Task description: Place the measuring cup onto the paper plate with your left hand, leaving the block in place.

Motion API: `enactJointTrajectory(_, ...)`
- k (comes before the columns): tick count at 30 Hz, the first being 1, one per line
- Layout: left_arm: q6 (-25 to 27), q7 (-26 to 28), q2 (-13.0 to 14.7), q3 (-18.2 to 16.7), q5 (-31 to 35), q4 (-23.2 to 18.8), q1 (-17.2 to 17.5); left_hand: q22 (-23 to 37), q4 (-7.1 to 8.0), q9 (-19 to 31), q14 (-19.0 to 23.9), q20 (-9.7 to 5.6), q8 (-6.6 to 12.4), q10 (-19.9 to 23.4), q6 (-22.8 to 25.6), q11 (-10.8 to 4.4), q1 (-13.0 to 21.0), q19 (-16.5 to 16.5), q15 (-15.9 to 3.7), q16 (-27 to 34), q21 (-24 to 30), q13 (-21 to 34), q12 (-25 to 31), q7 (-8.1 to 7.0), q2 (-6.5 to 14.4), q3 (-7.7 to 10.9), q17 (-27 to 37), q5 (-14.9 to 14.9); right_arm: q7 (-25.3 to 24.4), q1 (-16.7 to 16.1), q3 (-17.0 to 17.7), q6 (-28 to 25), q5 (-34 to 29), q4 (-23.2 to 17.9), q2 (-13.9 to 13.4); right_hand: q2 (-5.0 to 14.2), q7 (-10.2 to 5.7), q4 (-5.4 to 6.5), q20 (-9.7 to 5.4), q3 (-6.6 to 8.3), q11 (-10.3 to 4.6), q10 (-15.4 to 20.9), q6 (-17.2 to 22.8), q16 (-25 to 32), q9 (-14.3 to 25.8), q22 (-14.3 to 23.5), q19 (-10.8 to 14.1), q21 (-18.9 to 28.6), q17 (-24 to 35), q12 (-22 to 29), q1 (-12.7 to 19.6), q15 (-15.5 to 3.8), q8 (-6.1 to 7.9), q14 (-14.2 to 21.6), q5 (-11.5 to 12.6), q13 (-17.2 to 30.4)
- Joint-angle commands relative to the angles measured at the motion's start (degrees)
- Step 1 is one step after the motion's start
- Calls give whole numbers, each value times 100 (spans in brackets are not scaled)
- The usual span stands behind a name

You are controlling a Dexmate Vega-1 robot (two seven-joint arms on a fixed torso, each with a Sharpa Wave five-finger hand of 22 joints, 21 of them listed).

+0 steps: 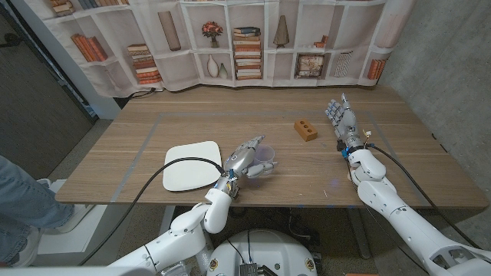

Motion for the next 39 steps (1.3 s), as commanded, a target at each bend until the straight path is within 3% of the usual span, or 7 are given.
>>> enactJointTrajectory(1,-50,-82,-31,24,-165,68,-66,26,-59,11,149,18,57,115,92,-21,110,219,-10,53,91,33,39,20,35,11,23,6,-5,-29,14,2,7,41,-1,11,-20,-9,45,-28,-17,43,9,6,29,30,0,15,9,-30,62,18,2,44,-17,13)
enactJointTrajectory(6,-57,-79,-32,27,-195,73,-74,27,-87,13,246,25,84,278,204,-73,219,437,-58,62,165,35,84,9,87,37,27,-3,-19,-39,19,-7,18,34,6,13,-19,-10,41,-30,-17,53,11,5,29,31,-1,15,9,-28,62,20,3,42,-18,13)
enactJointTrajectory(8,-77,-65,-32,21,-218,82,-75,15,-124,14,318,35,102,403,304,-398,353,589,-113,54,203,35,104,-6,133,66,29,-25,-13,-37,14,-10,18,36,7,13,-16,-10,44,-32,-16,56,14,5,29,31,-2,15,9,-27,62,19,4,45,-18,13)
enactJointTrajectory(11,-115,-34,-36,7,-258,97,-71,6,-138,15,418,36,127,452,408,-554,428,655,-214,68,212,37,104,-66,166,83,31,-48,3,-28,3,7,-3,48,4,14,-21,-11,45,-34,-17,60,15,5,29,31,2,16,10,-26,61,20,4,46,-19,14)
enactJointTrajectory(22,-256,85,-68,-24,-359,184,-84,-16,-209,19,727,18,270,923,933,-642,771,980,-420,95,286,53,220,-124,312,196,29,-136,-16,-19,3,-11,14,51,26,18,-19,-13,45,-40,-21,70,20,11,30,31,-1,16,11,-25,60,20,5,66,-20,14)
enactJointTrajectory(31,-513,297,-140,-102,-549,291,-49,-44,-325,28,1225,-22,397,1455,1446,-766,1444,1518,-612,164,429,83,297,-224,634,508,34,-349,-42,-31,-4,-15,-6,46,25,21,-22,-14,50,-46,-23,76,19,10,30,31,0,17,12,-25,57,22,3,69,-22,14)
enactJointTrajectory(39,-803,328,-171,-193,-835,373,-22,-53,-374,34,1378,-98,414,1527,1556,-797,1828,1760,-655,170,500,98,261,-231,795,703,47,-510,-57,-9,-17,-37,-25,34,23,24,-20,-15,47,-50,-21,75,14,9,30,31,1,18,12,-27,56,20,1,69,-23,15)
